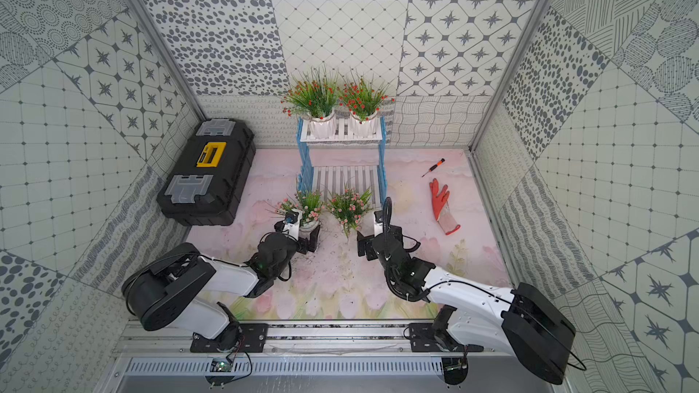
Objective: Place the baby's breath potted plants on the rack by color
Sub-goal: Pick up the baby's breath potted plant from the center of the board.
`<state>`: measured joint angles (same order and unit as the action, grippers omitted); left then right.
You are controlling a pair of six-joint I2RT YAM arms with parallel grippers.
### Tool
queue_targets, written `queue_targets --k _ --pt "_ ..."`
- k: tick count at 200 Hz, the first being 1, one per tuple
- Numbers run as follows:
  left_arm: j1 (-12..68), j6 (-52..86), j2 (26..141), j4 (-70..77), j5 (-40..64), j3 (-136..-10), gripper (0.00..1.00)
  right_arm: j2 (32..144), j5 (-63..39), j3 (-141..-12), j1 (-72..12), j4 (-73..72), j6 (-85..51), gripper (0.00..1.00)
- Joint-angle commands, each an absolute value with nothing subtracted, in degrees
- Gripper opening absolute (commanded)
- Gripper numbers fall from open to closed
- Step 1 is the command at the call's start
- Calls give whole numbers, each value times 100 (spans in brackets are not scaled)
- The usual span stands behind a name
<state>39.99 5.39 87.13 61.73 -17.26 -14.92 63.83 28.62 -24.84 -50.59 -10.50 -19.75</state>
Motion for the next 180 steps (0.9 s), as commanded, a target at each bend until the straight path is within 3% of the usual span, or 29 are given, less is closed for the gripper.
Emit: queue_targets --k 1,86,180 --pt "3929 348 8891 6596 -1522 -1644 98 6459 2830 -2597 -5031 -1178 -1995 98" --pt "3834 289 9333 6809 -1529 -1761 96 6464 2848 -2571 -5009 -1126 -2068 98" --pt "3823 307 9187 6751 -1447 -1634 72 6543 2824 -2600 -5002 -1099 -2127 98"
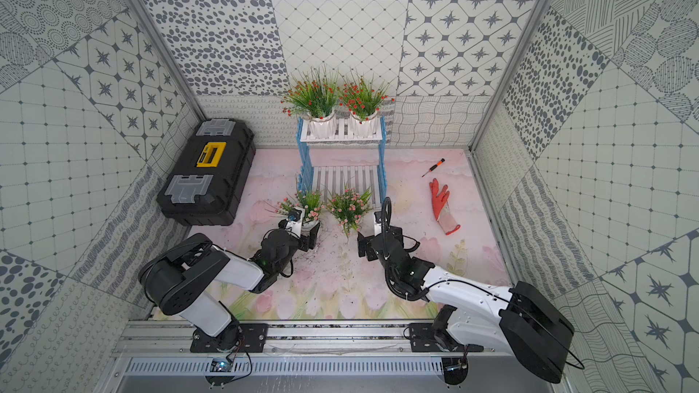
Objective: Place the baby's breath potted plants on the rack by color
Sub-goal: Pick up the baby's breath potted plant from the center of the board.
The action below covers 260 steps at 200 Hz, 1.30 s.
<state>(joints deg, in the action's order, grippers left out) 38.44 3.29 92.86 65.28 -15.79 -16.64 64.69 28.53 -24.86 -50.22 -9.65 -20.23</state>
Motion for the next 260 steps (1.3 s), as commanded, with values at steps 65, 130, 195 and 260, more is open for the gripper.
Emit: queue_targets --k 65,130,195,260 --pt "3823 327 8885 6572 -1388 -1548 67 6531 2899 -2632 -5005 -1066 -2036 98" --pt "3891 573 7621 4918 -1173 -1852 62 6295 3038 -2676 -4969 -966 -1730 98" --pt "3903 515 7764 4693 -932 -2238 63 6186 3058 -2685 -4904 -958 -1590 98" --pt "3860 211 8435 4773 -1166 -2956 63 6004 3111 -2688 -4870 -881 -1503 98"
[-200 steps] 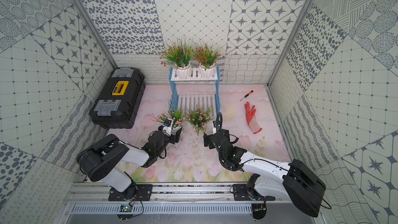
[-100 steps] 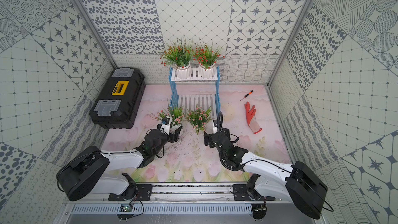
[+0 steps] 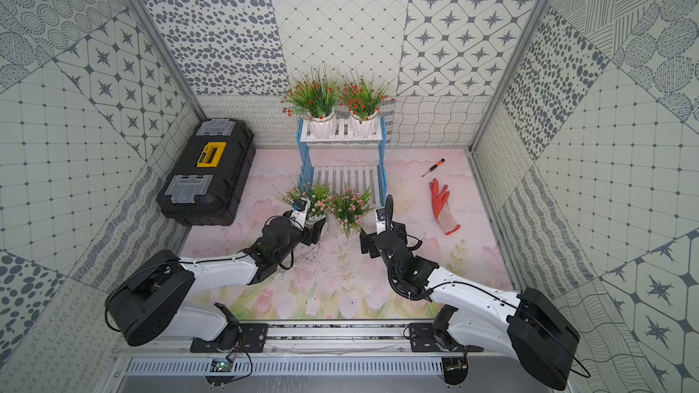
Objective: Place the baby's breath potted plants on the rack by color
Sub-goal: Pick up the baby's breath potted plant from the center of the board, then place the baby's breath potted plant on the rack.
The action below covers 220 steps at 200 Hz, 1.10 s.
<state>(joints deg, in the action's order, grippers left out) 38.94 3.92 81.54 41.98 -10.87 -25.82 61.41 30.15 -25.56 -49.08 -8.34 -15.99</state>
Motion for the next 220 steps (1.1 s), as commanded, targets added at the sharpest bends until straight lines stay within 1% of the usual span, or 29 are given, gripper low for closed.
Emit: queue_targets --k 1,121,220 --pt "3855 215 8445 4786 -1176 -2963 63 5999 3111 -2684 -4874 -884 -1503 98" --pt "3448 9 9720 5084 -961 -4251 65 5758 3101 -2736 -4804 -743 -1227 98" --pt "3167 -106 10525 5160 -832 -5121 65 5885 2988 -2845 -4773 -736 -1266 98"
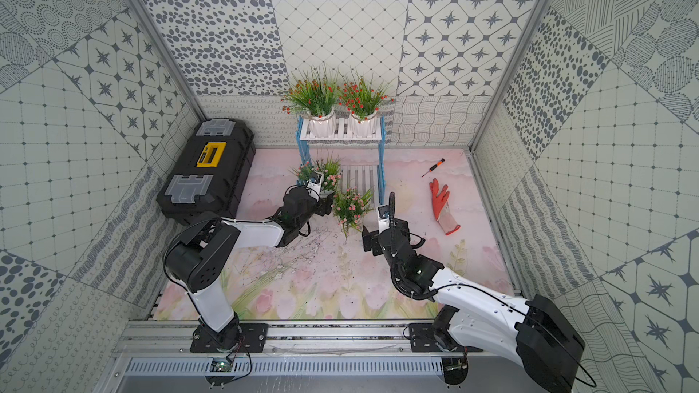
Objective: Place the baby's breath potted plants on the rack by color
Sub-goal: Place the baby's breath potted plant on the rack.
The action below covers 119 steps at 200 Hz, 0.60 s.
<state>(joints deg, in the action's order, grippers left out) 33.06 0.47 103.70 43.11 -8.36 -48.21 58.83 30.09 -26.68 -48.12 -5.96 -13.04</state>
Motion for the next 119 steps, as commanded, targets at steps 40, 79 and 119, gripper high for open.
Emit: queue_targets --k 40,79,119 --pt "3085 -54 10698 5212 -826 -5298 65 5947 2955 -2848 -4780 -752 -1292 98" --pt "3092 92 10775 5169 -651 -5438 65 6014 2935 -2865 -4773 -755 -1302 98" --pt "3168 196 10727 5187 -647 -5438 66 6007 2935 -2856 -4765 -778 -1301 98"
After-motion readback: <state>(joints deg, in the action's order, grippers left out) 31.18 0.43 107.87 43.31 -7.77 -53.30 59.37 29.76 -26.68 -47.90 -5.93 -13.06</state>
